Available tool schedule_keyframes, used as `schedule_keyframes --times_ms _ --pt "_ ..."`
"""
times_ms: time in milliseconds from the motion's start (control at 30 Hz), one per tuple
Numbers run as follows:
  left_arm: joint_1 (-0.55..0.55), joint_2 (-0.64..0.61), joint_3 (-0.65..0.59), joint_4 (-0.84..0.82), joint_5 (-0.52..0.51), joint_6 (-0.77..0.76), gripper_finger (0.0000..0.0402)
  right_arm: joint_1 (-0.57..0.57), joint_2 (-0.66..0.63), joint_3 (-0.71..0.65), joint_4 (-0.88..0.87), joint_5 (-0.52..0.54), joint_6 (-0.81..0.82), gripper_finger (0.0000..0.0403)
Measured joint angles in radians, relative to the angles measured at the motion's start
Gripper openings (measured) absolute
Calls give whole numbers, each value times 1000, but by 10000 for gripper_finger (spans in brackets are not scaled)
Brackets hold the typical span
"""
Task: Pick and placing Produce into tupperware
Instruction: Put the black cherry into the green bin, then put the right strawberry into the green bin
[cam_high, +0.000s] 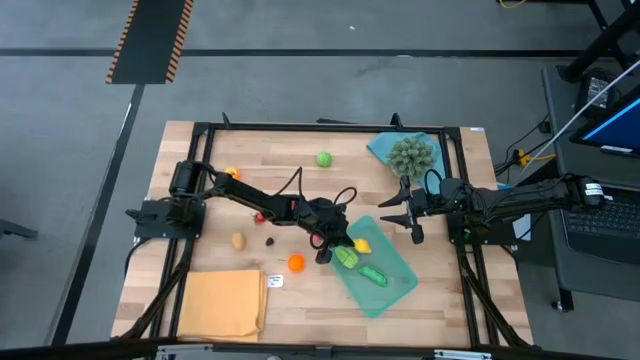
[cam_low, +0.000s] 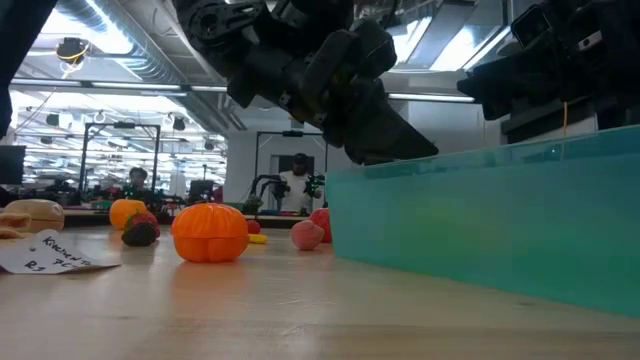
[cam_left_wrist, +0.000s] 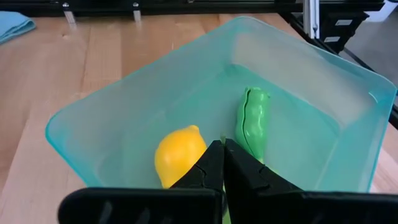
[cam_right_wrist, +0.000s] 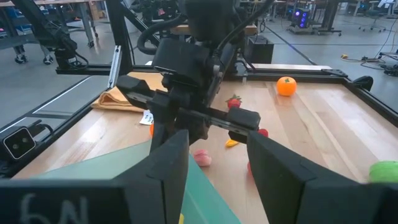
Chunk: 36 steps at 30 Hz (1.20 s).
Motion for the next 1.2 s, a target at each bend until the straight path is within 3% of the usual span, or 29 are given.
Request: schedule_keyframes --times_ms 267,767,1200 --pt "-4 0 0 -6 -1 0 9 0 0 0 0 0 0 166" --pt "6 -16 0 54 -1 12 113 0 0 0 0 0 5 166" --pt "2 -165 22 -7 0 70 100 3 0 1 -19 1 29 166"
